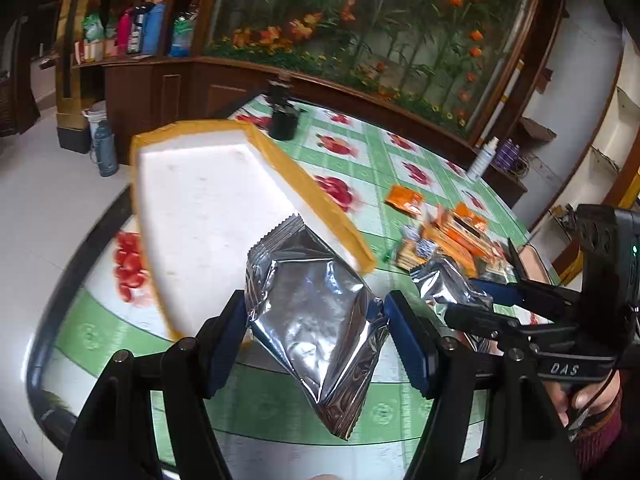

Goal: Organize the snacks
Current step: 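Carry both silver foil bags over the white yellow-rimmed tray, then lower both foil bags into the tray and open both tools, then move both tools back toward the snack pile, then grasp the blue-and-white wrapped snack with the left tool while the right tool grasps a WEIDAN cracker pack, then carry the wrapped snack and the WEIDAN cracker pack over the tray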

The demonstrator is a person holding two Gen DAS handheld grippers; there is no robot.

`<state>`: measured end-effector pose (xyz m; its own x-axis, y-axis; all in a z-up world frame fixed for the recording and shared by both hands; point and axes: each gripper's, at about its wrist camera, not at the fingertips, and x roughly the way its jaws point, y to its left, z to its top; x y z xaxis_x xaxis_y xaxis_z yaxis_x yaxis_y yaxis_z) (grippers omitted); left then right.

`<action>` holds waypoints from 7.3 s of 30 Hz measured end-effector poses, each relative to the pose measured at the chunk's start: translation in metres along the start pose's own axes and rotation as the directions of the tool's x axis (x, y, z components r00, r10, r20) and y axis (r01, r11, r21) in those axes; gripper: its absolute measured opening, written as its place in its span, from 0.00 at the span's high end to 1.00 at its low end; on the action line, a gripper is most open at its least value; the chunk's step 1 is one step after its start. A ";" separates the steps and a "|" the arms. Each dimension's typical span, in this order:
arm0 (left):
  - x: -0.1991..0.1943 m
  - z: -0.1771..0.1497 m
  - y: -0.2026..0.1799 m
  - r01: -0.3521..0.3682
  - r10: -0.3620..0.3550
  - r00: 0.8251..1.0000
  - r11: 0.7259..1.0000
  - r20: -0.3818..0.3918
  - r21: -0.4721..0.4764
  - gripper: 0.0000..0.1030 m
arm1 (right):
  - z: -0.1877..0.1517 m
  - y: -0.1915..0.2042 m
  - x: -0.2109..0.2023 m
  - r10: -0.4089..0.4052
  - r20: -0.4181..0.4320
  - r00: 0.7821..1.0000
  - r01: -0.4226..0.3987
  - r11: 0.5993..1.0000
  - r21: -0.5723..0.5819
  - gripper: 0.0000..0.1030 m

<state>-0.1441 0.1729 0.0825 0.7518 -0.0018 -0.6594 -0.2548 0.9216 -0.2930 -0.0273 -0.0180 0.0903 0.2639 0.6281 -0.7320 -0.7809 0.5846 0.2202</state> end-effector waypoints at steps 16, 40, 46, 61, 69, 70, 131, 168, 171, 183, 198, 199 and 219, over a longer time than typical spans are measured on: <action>0.003 0.037 0.051 -0.061 0.063 0.998 0.995 0.025 -0.079 0.33 | 0.072 0.022 0.047 0.074 -0.029 0.997 -0.074 0.997 -0.002 0.38; 0.100 0.105 0.094 -0.162 0.161 0.985 0.987 -0.069 -0.020 0.33 | 0.182 0.016 0.150 0.162 -0.073 0.984 -0.147 0.974 0.172 0.38; 0.124 0.108 0.109 -0.217 0.213 0.972 0.975 -0.102 -0.035 0.33 | 0.204 0.026 0.196 0.139 -0.098 0.985 -0.120 0.977 0.179 0.38; 0.132 0.108 0.111 -0.228 0.222 0.967 0.973 -0.122 -0.034 0.30 | 0.209 0.036 0.254 0.027 -0.144 0.989 -0.011 0.994 0.111 0.37; 0.111 0.104 0.109 -0.252 0.247 0.963 0.967 -0.105 -0.035 0.30 | 0.207 0.023 0.232 0.084 -0.122 0.989 -0.064 0.985 0.163 0.37; 0.106 0.103 0.109 -0.245 0.240 0.966 0.969 -0.099 -0.043 0.30 | 0.205 0.020 0.226 0.096 -0.116 0.989 -0.074 0.981 0.180 0.37; 0.019 -0.061 -0.109 -0.099 0.099 0.994 0.995 -0.034 0.021 0.14 | -0.009 -0.136 -0.005 -0.056 0.065 0.996 0.035 0.956 0.291 0.32; 0.184 0.040 -0.153 0.092 -0.037 0.962 0.977 -0.269 0.193 0.77 | -0.021 -0.211 -0.027 0.085 0.166 0.982 -0.171 0.770 0.614 0.32; 0.180 0.033 -0.152 0.073 -0.027 0.973 0.978 -0.228 0.193 0.81 | -0.021 -0.208 -0.027 0.089 0.168 0.982 -0.175 0.773 0.610 0.31; 0.130 0.008 -0.120 0.097 -0.080 0.983 0.990 -0.163 0.099 0.81 | -0.008 -0.160 -0.010 0.169 0.131 0.977 -0.209 0.879 0.428 0.31; 0.080 -0.032 -0.081 0.096 -0.087 0.988 0.993 -0.130 0.064 0.81 | -0.005 -0.116 0.028 0.137 -0.018 0.990 -0.131 0.973 0.188 0.31; 0.079 -0.034 -0.079 0.092 -0.083 0.988 0.994 -0.129 0.062 0.81 | -0.005 -0.112 0.028 0.118 -0.015 0.993 -0.114 0.980 0.166 0.31; 0.065 -0.049 -0.065 0.060 -0.054 0.992 0.996 -0.110 0.058 0.81 | 0.004 -0.079 0.069 -0.155 -0.082 0.985 0.160 0.985 0.060 0.51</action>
<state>-0.1087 0.0941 0.0252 0.6927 -0.0941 -0.7151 -0.1732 0.9408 -0.2915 0.0545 -0.0184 0.0249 0.3344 0.4858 -0.8076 -0.6933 0.7072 0.1384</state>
